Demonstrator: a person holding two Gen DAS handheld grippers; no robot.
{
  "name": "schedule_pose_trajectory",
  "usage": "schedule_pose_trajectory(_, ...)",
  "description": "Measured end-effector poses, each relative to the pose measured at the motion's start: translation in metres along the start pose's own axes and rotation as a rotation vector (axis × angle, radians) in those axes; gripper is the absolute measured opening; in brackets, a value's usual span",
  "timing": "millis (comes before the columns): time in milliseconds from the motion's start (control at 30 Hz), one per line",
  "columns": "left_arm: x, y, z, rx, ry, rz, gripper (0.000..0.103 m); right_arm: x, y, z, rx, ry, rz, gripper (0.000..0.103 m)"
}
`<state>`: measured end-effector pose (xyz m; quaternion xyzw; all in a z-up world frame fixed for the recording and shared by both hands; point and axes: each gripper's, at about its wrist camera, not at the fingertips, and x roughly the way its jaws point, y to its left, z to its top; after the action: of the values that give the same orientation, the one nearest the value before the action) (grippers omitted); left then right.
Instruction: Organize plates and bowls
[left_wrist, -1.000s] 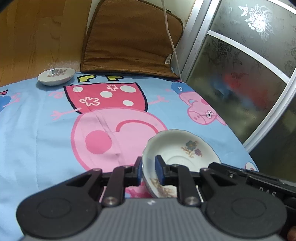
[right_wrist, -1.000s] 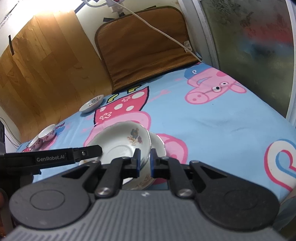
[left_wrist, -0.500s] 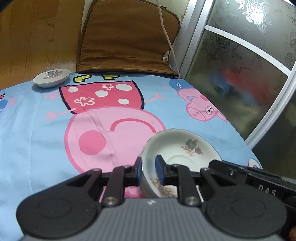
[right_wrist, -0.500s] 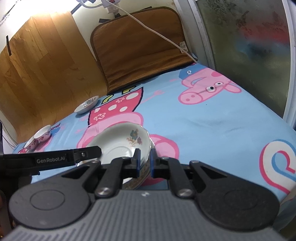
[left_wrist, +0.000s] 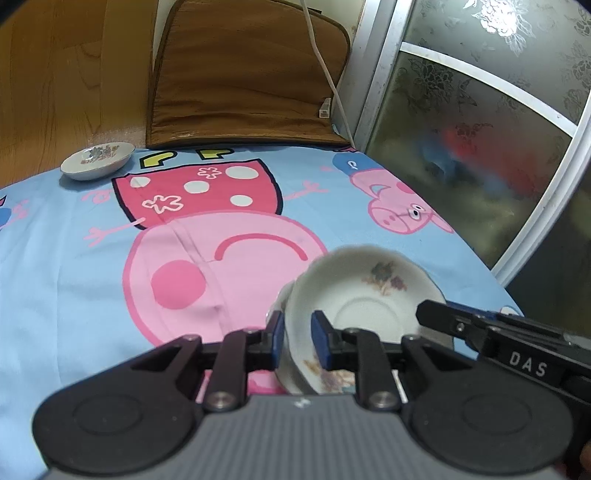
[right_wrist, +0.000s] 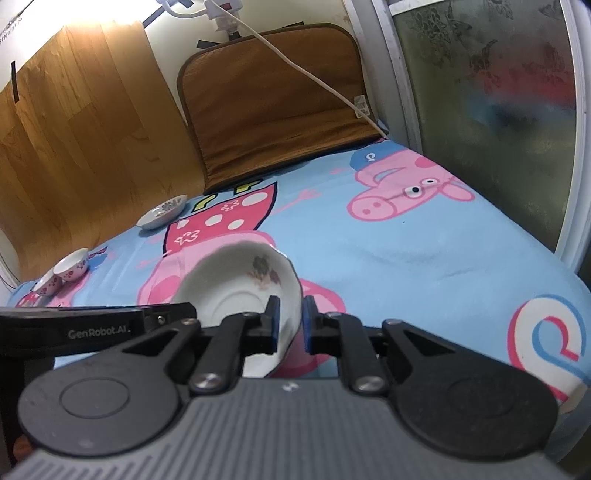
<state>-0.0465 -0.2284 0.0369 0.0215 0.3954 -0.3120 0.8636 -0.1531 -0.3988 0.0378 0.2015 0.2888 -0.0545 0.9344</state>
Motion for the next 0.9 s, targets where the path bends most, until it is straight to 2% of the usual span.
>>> schedule_pose_trajectory(67,-0.002,0.0,0.0,0.004,-0.005,0.001,0.018,0.001,0.0,0.0,0.004,-0.001,0.005,0.029)
schedule_pose_trajectory(133,-0.005,0.001,0.0,0.006,-0.016,0.008,0.019,0.002,0.003,-0.001,-0.005,-0.004,0.009,0.033)
schedule_pose_trajectory(400,-0.022,0.021,-0.001,-0.024,-0.05,0.012,0.019,0.003,0.02,0.0,-0.085,-0.041,-0.008,0.035)
schedule_pose_trajectory(500,-0.034,0.034,-0.003,-0.02,-0.088,0.039,0.019,0.003,0.026,0.004,-0.096,-0.054,-0.002,0.035)
schedule_pose_trajectory(600,-0.048,0.053,-0.006,-0.008,-0.141,0.102,0.019,0.004,0.037,0.009,-0.103,-0.058,0.022,0.035)
schedule_pose_trajectory(733,-0.061,0.09,-0.013,-0.007,-0.192,0.221,0.019,0.012,0.063,0.01,-0.149,-0.042,0.07,0.035)
schedule_pose_trajectory(900,-0.076,0.146,-0.02,-0.04,-0.214,0.361,0.02,0.037,0.102,0.012,-0.161,0.031,0.17,0.035)
